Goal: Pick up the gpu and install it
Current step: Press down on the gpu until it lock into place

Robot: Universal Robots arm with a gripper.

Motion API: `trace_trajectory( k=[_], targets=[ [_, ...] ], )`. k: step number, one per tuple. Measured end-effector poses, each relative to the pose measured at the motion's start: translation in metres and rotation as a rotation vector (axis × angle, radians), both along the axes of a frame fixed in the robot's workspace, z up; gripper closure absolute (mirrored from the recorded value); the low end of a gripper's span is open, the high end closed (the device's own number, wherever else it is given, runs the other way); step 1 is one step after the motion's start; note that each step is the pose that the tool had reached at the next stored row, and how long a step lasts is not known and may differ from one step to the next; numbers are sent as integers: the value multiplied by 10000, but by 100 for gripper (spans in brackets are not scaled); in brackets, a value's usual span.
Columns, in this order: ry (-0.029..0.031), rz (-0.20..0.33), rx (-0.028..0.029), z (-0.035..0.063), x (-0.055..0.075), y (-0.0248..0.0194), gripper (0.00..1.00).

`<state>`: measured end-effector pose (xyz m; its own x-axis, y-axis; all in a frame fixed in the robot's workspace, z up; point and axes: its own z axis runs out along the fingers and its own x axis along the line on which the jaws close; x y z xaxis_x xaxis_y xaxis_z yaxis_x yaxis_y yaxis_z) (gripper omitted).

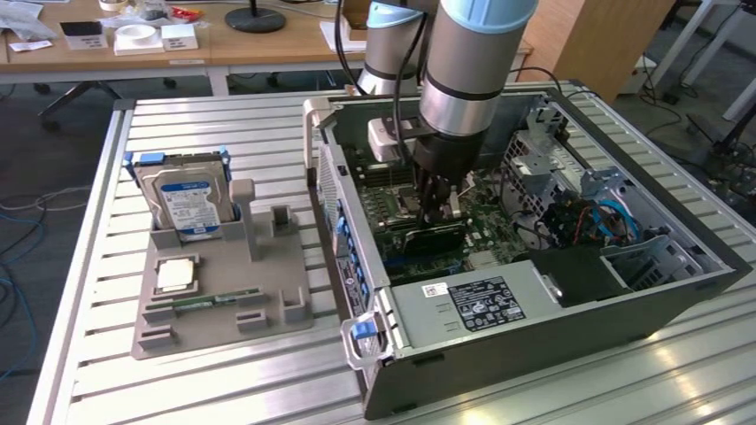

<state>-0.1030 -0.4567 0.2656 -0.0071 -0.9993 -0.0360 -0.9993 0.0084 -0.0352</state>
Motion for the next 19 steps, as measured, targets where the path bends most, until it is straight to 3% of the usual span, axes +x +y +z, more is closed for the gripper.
trace_trajectory(
  k=[19],
  targets=[
    [0,0,-1,-32,-1,0,89]
  ],
)
